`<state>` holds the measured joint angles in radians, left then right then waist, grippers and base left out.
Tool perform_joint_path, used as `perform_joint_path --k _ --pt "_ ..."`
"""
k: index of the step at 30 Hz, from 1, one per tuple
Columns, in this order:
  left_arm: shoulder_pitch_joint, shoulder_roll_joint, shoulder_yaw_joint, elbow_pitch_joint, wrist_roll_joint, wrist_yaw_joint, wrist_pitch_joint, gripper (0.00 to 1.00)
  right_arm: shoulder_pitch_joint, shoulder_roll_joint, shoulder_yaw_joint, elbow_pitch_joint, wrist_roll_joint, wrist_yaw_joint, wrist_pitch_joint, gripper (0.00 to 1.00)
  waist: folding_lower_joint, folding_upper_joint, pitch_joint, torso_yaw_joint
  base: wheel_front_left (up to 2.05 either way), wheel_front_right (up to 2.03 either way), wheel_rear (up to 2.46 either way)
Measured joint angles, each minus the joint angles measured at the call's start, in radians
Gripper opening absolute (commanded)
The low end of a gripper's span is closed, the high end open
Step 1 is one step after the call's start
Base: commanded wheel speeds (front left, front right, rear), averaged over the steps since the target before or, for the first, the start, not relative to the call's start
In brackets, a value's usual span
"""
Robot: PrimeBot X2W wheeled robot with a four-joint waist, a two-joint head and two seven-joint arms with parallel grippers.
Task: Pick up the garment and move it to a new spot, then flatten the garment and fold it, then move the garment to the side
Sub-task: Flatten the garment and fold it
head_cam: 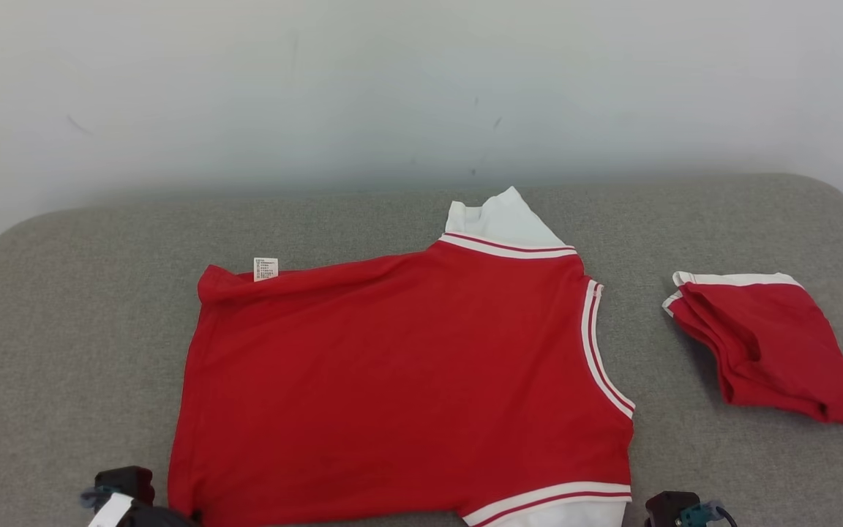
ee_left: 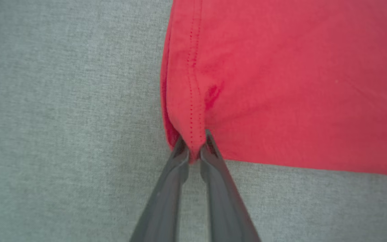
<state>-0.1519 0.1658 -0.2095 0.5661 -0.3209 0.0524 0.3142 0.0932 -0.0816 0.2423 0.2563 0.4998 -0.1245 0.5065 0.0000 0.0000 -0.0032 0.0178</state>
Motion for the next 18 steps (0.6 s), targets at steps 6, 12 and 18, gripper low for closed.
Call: perform_joint_path --k 6,12,18 --pt "0.003 0.012 0.012 0.000 -0.007 0.001 -0.016 1.00 0.001 0.001 -0.008 -0.001 0.000 0.000 0.005 0.00 0.0000 0.0000 -0.004 0.000 0.00 0.00 0.00" --pt "0.006 0.021 0.013 0.000 -0.007 0.001 -0.016 1.00 0.004 0.002 -0.012 -0.001 0.000 0.000 0.007 0.00 0.0000 0.0000 -0.007 0.001 0.00 0.00 0.00" --pt "0.006 0.028 0.019 0.000 -0.007 0.008 -0.017 1.00 0.005 0.002 -0.016 -0.001 -0.001 0.000 0.013 0.00 0.0000 0.0000 -0.011 0.000 0.00 0.00 0.00"
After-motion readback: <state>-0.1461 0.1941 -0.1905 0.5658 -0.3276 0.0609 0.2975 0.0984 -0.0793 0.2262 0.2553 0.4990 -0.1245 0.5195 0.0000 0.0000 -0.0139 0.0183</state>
